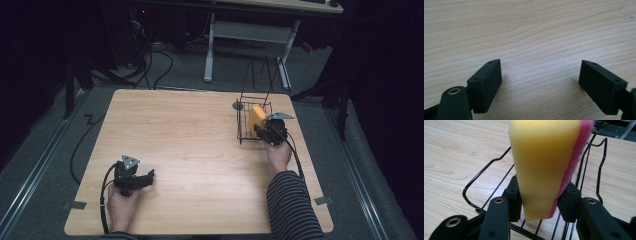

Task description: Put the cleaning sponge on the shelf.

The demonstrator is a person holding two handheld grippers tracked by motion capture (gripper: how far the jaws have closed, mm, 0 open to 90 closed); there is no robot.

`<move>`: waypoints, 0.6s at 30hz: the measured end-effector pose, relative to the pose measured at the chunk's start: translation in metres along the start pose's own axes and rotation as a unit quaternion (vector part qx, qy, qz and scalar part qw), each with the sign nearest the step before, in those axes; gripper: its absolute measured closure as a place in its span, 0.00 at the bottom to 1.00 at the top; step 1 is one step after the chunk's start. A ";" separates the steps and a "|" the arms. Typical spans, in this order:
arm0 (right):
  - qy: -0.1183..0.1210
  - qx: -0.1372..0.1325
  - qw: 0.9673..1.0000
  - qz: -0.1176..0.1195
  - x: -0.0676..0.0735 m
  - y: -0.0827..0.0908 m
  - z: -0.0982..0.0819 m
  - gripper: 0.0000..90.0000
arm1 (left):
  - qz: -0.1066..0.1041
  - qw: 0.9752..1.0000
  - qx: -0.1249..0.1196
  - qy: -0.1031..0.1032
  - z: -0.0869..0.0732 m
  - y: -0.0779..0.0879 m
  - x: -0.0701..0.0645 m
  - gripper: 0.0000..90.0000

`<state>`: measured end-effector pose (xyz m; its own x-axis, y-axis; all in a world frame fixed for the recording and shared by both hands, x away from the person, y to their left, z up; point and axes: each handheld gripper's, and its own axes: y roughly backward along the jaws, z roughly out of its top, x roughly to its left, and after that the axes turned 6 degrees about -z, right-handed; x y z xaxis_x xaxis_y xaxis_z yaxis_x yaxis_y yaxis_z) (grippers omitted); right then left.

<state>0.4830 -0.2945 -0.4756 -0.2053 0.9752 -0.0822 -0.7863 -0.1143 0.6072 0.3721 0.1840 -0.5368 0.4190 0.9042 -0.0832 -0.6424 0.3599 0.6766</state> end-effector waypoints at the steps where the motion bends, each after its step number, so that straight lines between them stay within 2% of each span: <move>1: 0.000 0.001 1.000 0.001 0.000 0.000 0.000 0.66 | 0.000 1.000 0.000 0.000 0.000 0.000 0.000 0.21; 9: -0.006 0.001 1.000 0.002 -0.001 0.000 0.000 0.63 | 0.000 1.000 0.000 0.000 0.000 0.000 0.000 0.21; 13: -0.013 0.006 1.000 0.008 -0.003 -0.001 0.000 0.53 | 0.000 1.000 0.000 0.000 0.000 0.000 0.000 0.21; 18: -0.016 0.007 1.000 0.010 -0.004 0.000 0.000 0.46 | 0.000 1.000 0.000 0.000 0.000 0.000 0.000 0.21</move>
<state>0.4839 -0.2984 -0.4754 -0.2024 0.9783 -0.0440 -0.7741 -0.1324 0.6190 0.3721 0.1840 -0.5368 0.4189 0.9042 -0.0832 -0.6426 0.3599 0.6765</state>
